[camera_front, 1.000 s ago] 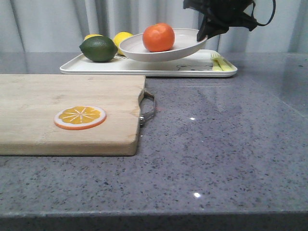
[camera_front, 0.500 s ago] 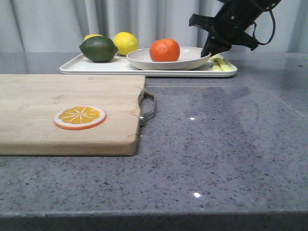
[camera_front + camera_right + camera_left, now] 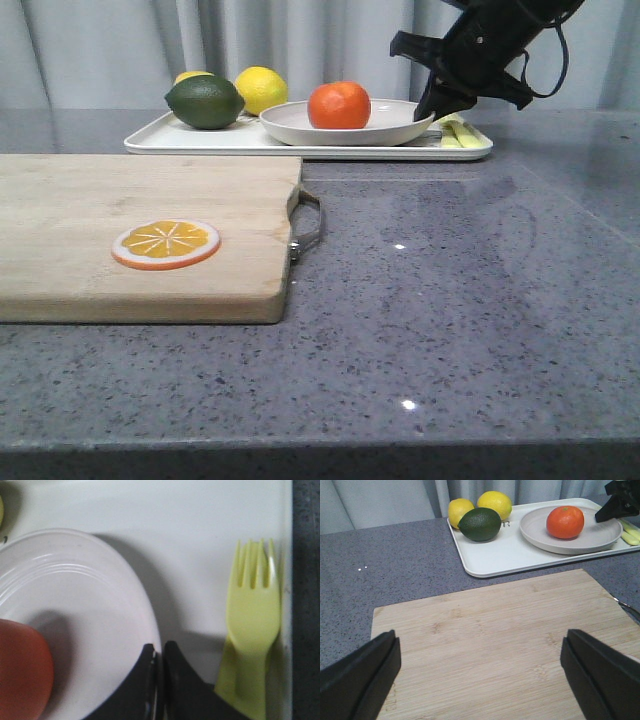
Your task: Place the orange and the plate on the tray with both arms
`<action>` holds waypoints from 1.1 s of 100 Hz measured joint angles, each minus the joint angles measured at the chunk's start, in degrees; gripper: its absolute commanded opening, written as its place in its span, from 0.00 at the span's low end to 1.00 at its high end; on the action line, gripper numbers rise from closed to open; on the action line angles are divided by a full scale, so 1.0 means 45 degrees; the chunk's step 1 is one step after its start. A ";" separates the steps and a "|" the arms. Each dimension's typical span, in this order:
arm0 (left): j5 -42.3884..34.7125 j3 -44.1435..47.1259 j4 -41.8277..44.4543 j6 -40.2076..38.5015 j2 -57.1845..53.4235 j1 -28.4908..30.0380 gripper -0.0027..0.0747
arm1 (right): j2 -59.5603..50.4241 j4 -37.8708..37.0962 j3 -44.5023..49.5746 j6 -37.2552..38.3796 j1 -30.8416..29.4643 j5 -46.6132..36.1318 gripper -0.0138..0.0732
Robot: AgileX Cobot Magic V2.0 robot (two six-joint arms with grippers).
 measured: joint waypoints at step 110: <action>0.0000 0.0000 0.0000 0.0000 0.0000 0.0000 0.83 | -0.5297 0.0000 0.1265 -0.4000 0.0000 -0.0311 0.59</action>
